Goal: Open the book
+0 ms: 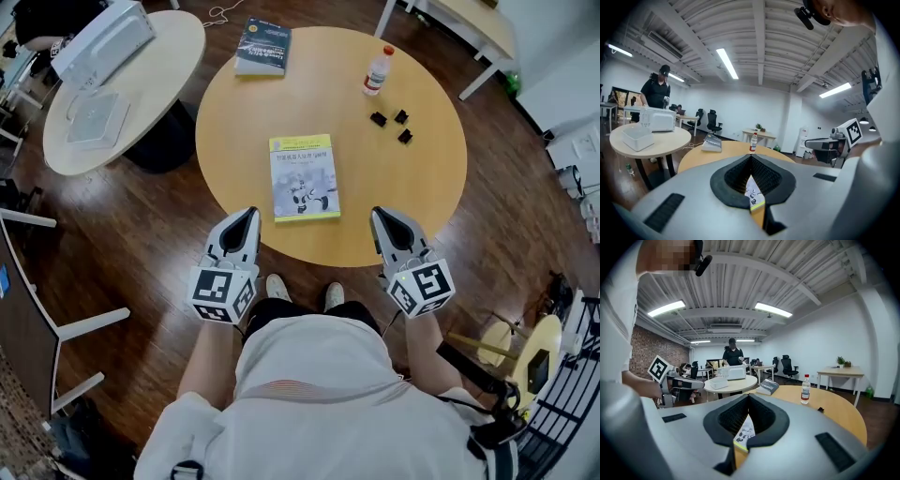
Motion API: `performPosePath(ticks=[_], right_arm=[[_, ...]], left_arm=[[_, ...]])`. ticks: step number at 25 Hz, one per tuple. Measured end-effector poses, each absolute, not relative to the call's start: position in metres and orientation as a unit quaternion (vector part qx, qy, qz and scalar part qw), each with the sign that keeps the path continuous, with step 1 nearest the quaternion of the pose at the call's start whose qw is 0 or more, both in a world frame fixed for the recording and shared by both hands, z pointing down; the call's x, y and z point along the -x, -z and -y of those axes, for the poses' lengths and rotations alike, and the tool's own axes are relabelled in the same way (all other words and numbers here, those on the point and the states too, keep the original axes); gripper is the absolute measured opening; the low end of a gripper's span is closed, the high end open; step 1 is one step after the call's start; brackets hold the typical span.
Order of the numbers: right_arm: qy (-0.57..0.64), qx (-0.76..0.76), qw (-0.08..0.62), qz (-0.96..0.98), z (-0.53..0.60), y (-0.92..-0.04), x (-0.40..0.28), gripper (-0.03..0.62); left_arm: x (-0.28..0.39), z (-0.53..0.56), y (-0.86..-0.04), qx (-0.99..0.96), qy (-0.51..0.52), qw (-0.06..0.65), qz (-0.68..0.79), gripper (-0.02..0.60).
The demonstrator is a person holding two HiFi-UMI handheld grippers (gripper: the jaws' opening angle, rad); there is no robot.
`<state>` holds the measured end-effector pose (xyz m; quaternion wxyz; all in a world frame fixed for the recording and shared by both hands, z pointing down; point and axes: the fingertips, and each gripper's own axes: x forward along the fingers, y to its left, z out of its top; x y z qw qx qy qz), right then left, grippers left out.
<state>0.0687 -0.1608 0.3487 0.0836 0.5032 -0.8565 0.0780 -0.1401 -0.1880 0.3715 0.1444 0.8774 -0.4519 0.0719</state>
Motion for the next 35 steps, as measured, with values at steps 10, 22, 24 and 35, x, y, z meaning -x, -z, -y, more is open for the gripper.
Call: performPosePath(ticks=[10, 22, 24, 35], right_arm=[[-0.101, -0.518, 0.091, 0.845, 0.173, -0.366, -0.064, 0.003], [-0.155, -0.519, 0.095, 0.835, 0.153, -0.415, -0.133, 0.003], [-0.167, -0.516, 0.097, 0.834, 0.151, -0.428, -0.141, 0.004], [-0.203, -0.512, 0.112, 0.827, 0.13, -0.482, -0.168, 0.003]], left_arm=[[0.137, 0.209, -0.388, -0.888, -0.091, 0.147, 0.426, 0.009], [0.024, 0.205, -0.438, -0.913, -0.182, 0.101, 0.351, 0.015], [0.004, 0.203, -0.457, -0.914, -0.21, 0.094, 0.334, 0.02], [-0.068, 0.194, -0.568, -0.89, -0.375, 0.014, 0.26, 0.11]])
